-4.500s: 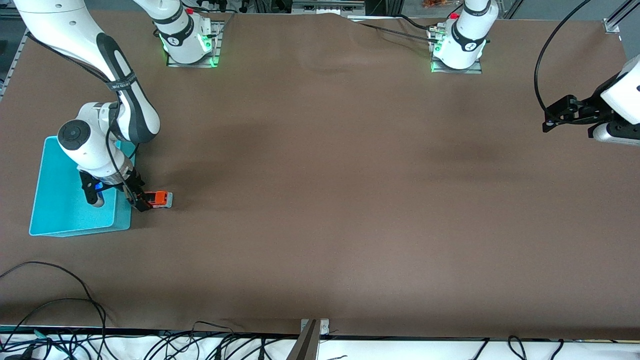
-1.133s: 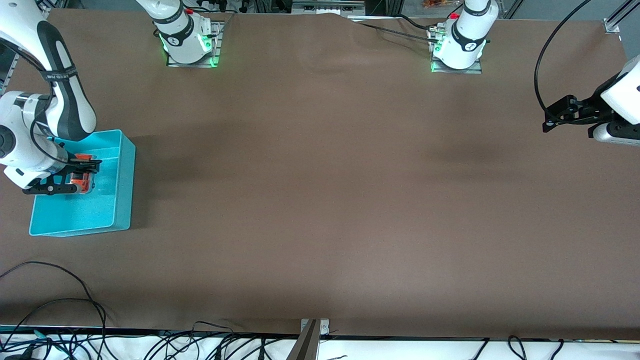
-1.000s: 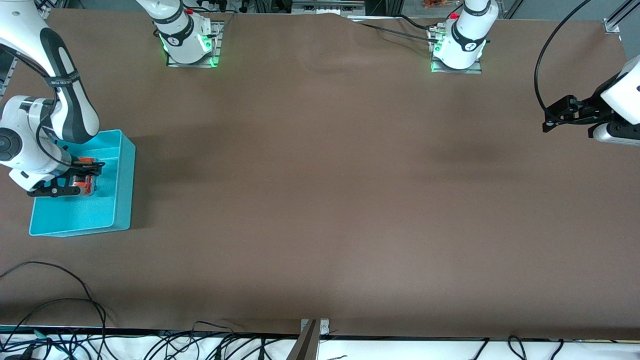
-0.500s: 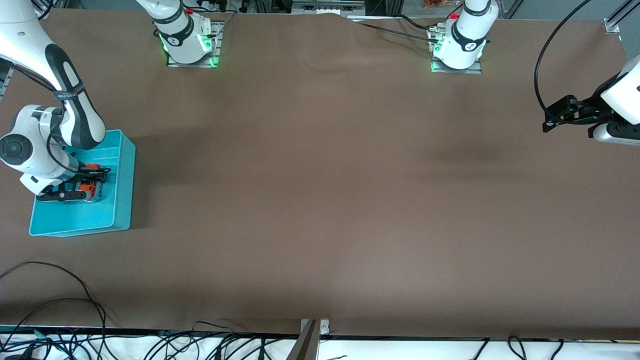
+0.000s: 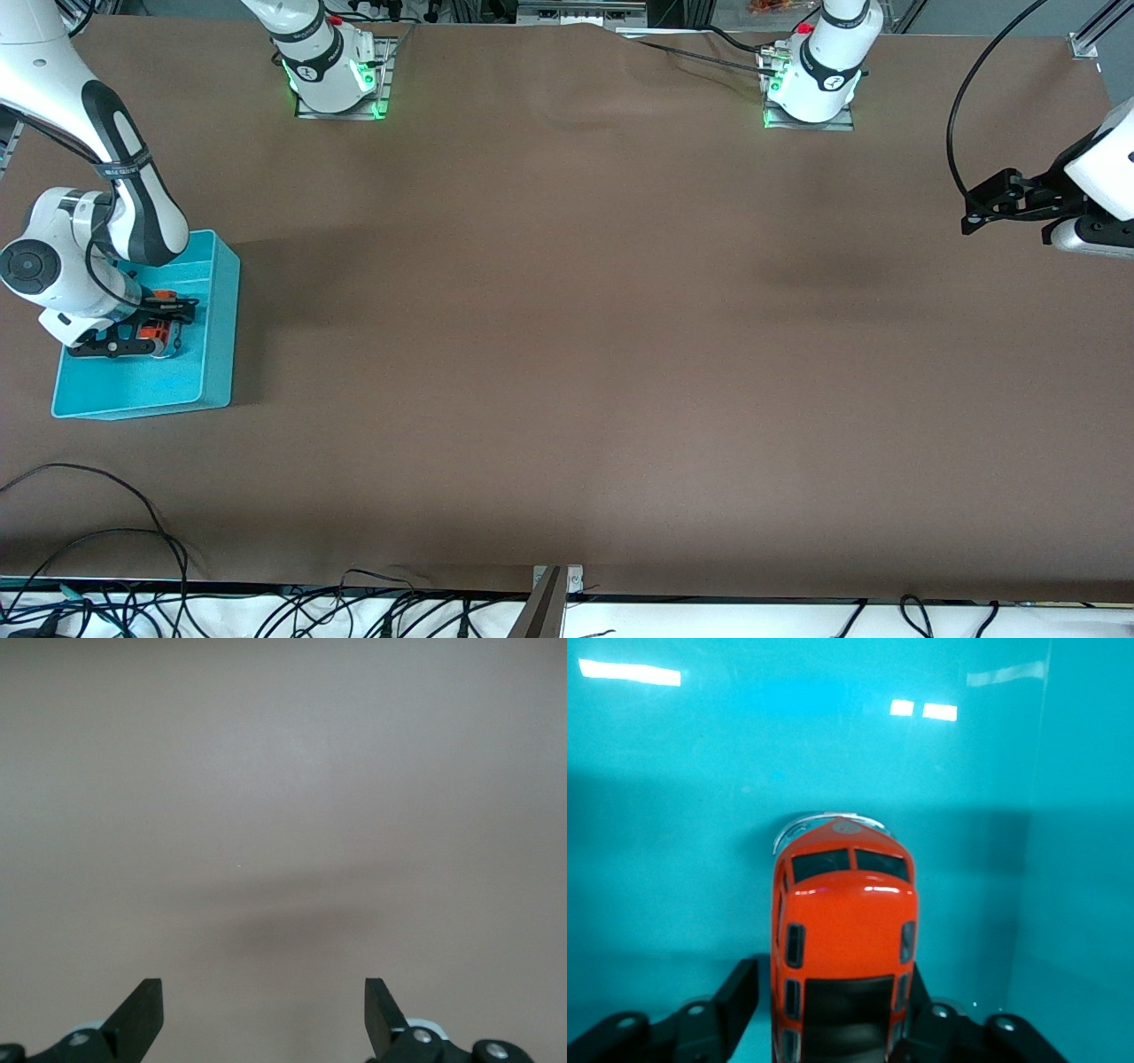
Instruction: Wind up bus and store in blue box
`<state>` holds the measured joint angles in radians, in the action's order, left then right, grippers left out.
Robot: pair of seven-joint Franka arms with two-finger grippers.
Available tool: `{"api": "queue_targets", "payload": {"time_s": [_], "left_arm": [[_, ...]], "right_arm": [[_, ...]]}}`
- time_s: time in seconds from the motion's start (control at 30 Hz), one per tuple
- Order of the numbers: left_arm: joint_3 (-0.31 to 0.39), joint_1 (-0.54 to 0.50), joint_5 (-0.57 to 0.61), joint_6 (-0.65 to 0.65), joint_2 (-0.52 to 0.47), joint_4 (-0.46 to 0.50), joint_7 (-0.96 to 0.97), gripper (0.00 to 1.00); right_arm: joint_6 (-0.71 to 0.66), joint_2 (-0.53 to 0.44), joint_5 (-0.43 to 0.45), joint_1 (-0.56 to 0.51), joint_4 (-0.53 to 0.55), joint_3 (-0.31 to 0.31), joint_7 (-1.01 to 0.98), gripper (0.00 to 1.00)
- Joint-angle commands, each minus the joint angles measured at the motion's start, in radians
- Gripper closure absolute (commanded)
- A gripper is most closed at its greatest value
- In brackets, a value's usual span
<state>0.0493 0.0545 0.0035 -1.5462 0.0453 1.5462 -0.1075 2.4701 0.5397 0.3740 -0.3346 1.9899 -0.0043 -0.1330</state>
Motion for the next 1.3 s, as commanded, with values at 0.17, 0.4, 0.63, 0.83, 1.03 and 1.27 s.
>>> {"api": "queue_targets", "payload": {"time_s": [0.17,0.4,0.63,0.83,1.03,1.27], "left_arm": [[0.001,0.005,0.013,0.018,0.005,-0.023,0.006,0.0],[0.001,0.005,0.013,0.018,0.007,-0.023,0.005,0.0],[0.001,0.005,0.013,0.018,0.007,-0.023,0.005,0.0],[0.001,0.005,0.013,0.018,0.007,-0.023,0.005,0.0],[0.001,0.004,0.013,0.018,0.005,-0.023,0.005,0.0],[0.001,0.004,0.013,0.018,0.007,-0.023,0.005,0.0]], "right_arm": [[-0.002,0.008,0.023,-0.014,-0.016,0.02,-0.004,0.0],[-0.128,-0.059,0.022,-0.014,-0.023,0.049,-0.004,0.0],[-0.223,-0.132,0.017,-0.014,-0.026,0.067,-0.005,0.0],[-0.276,-0.191,0.016,-0.014,-0.026,0.072,-0.007,0.0],[-0.361,-0.26,0.008,-0.014,-0.025,0.109,-0.004,0.0],[-0.477,-0.359,-0.026,-0.014,-0.025,0.161,0.042,0.0]]}}
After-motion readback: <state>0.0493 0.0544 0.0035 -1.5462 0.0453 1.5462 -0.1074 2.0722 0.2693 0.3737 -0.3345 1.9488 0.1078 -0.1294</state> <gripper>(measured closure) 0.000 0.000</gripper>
